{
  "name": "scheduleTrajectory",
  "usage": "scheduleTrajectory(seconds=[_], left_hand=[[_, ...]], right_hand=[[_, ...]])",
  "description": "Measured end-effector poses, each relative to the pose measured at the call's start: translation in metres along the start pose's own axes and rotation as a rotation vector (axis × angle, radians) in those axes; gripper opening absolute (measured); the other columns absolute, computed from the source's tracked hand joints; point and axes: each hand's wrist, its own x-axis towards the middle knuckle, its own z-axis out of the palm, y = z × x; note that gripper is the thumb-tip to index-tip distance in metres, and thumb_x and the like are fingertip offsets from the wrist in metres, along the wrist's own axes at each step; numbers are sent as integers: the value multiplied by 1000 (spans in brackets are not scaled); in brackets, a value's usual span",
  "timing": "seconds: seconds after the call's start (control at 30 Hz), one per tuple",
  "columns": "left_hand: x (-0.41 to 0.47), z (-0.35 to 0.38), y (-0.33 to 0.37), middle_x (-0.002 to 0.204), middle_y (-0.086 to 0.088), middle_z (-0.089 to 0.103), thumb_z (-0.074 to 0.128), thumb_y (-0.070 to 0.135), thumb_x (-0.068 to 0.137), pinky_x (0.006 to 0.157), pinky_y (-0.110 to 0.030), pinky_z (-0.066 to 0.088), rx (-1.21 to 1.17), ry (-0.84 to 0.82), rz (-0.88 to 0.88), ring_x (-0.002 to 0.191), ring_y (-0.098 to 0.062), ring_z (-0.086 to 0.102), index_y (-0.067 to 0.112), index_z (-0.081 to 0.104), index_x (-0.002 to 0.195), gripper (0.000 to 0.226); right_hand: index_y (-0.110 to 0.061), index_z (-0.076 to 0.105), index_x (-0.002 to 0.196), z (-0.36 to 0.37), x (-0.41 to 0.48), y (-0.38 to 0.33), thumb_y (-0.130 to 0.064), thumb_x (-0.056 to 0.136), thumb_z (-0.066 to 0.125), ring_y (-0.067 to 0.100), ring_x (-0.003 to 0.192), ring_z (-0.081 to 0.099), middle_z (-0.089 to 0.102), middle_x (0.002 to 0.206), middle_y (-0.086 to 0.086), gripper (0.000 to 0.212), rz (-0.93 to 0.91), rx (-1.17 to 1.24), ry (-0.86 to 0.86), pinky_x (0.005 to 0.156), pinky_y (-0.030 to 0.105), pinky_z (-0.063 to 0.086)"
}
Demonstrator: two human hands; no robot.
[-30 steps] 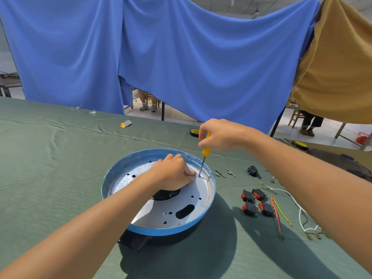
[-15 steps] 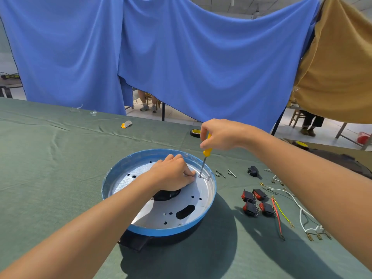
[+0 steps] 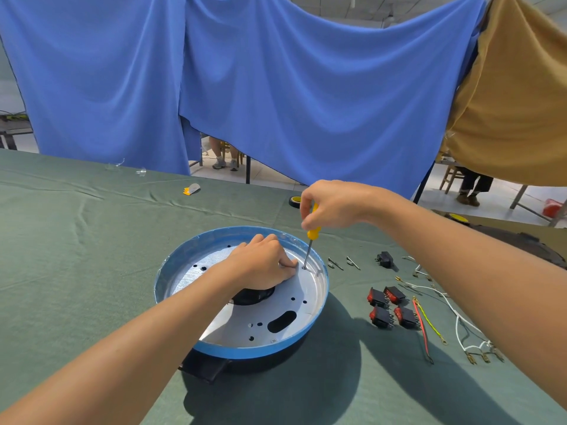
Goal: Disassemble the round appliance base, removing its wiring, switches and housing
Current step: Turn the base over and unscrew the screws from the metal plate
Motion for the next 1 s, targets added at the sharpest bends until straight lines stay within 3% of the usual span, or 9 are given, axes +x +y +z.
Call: scheduleTrajectory(seconds=[0.07, 0.13, 0.23, 0.33, 0.47, 0.67, 0.73, 0.8, 1.0], left_hand=[[0, 0, 0, 128, 2, 47, 45, 50, 98, 85, -36, 30, 3, 0, 3, 119, -24, 37, 40, 66, 121, 33], [-1, 0, 0, 128, 2, 47, 45, 50, 98, 85, -36, 30, 3, -3, 3, 120, -24, 37, 41, 66, 122, 33], [-1, 0, 0, 129, 2, 46, 45, 50, 98, 87, -38, 31, -1, -6, 4, 121, -25, 36, 42, 65, 122, 32], [-1, -1, 0, 130, 2, 46, 45, 49, 98, 89, -39, 32, -5, -3, 3, 121, -25, 36, 41, 65, 122, 32], [-2, -1, 1, 130, 3, 46, 45, 50, 98, 86, -37, 29, -2, -2, -3, 121, -24, 37, 40, 68, 119, 33], [-3, -2, 2, 128, 2, 47, 44, 51, 98, 86, -37, 31, 2, -2, -5, 118, -25, 37, 40, 69, 117, 33], [-4, -2, 3, 128, 1, 47, 44, 49, 98, 88, -39, 33, 2, -6, -1, 119, -25, 37, 40, 68, 118, 32], [-3, -3, 3, 129, 1, 46, 45, 49, 98, 88, -39, 32, 0, -5, 0, 120, -25, 37, 40, 68, 119, 32], [-5, -3, 4, 131, 2, 46, 45, 49, 99, 92, -39, 33, 4, -12, -5, 121, -24, 37, 38, 67, 121, 34]], right_hand=[[-24, 62, 98, -3, 1, 0, -31, 85, 70, 9, 73, 52, 56, 86, -10, 16, -2, 21, -49, 54, 24, 34], [-21, 63, 95, -2, 2, 0, -41, 85, 69, 12, 76, 54, 59, 87, -7, 23, 16, -28, -30, 55, 26, 37], [-14, 59, 71, 2, 4, 1, -65, 89, 50, 16, 64, 51, 59, 66, -2, 54, 87, -79, 34, 55, 29, 37], [-14, 63, 57, 0, 3, -2, -51, 96, 44, 17, 60, 56, 63, 51, -6, 57, 109, -112, -19, 55, 28, 41], [-14, 60, 63, -2, 0, -6, -31, 87, 63, 20, 61, 49, 60, 61, -1, 30, 59, -177, -54, 50, 26, 36], [-21, 63, 83, -6, -2, -5, -31, 85, 72, 28, 92, 62, 64, 91, 3, 14, -18, -99, -157, 63, 30, 44], [-10, 64, 81, -5, -2, -5, -51, 87, 63, 34, 77, 59, 63, 79, 10, 41, 31, -133, -156, 57, 27, 37], [-9, 63, 67, -5, -2, -5, -56, 94, 48, 25, 56, 50, 57, 59, 4, 56, 88, -154, -135, 50, 25, 33], [-13, 57, 62, 0, 2, 2, -31, 85, 66, 19, 58, 42, 48, 59, -1, 30, 62, -115, -19, 51, 26, 31]])
